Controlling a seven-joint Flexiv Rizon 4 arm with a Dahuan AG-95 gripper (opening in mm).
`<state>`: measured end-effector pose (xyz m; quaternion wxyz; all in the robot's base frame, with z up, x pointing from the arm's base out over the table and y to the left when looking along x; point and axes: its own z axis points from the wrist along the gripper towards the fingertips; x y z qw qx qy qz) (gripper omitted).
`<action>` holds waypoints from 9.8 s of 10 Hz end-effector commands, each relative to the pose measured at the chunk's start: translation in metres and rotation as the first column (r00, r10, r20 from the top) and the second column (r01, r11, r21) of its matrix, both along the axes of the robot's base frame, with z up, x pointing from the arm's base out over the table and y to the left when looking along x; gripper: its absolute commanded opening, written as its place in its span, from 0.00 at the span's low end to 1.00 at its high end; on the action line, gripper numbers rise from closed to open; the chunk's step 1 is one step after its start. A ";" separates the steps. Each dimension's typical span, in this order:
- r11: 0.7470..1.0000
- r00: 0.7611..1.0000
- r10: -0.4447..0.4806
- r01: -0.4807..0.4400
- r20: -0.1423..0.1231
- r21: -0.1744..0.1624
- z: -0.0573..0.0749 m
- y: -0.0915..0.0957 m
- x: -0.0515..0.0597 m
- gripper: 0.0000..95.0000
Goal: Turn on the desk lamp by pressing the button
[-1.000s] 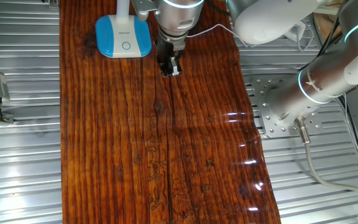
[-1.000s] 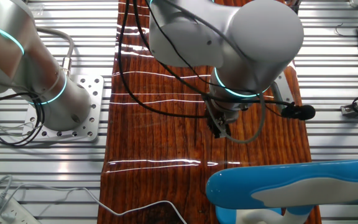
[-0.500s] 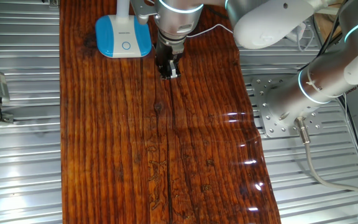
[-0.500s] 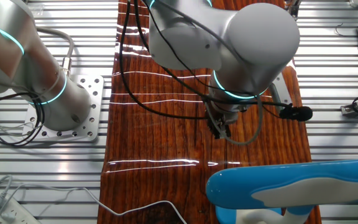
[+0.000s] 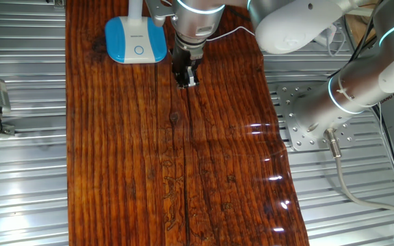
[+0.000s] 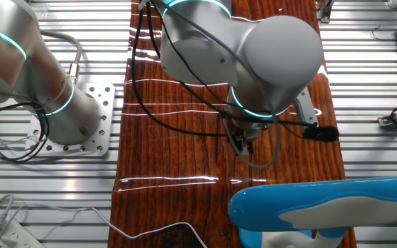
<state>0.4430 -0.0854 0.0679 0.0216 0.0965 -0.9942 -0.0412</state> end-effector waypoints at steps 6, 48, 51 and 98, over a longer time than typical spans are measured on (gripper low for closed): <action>1.000 1.000 0.015 -0.015 0.010 -0.013 -0.003 0.002 -0.005 0.00; 0.999 0.998 -0.035 0.033 -0.045 -0.031 -0.003 0.002 -0.004 0.00; 0.999 0.998 -0.045 0.044 -0.053 -0.026 -0.003 0.002 -0.004 0.00; 0.995 0.996 -0.078 0.075 -0.049 -0.068 -0.011 -0.064 -0.003 0.00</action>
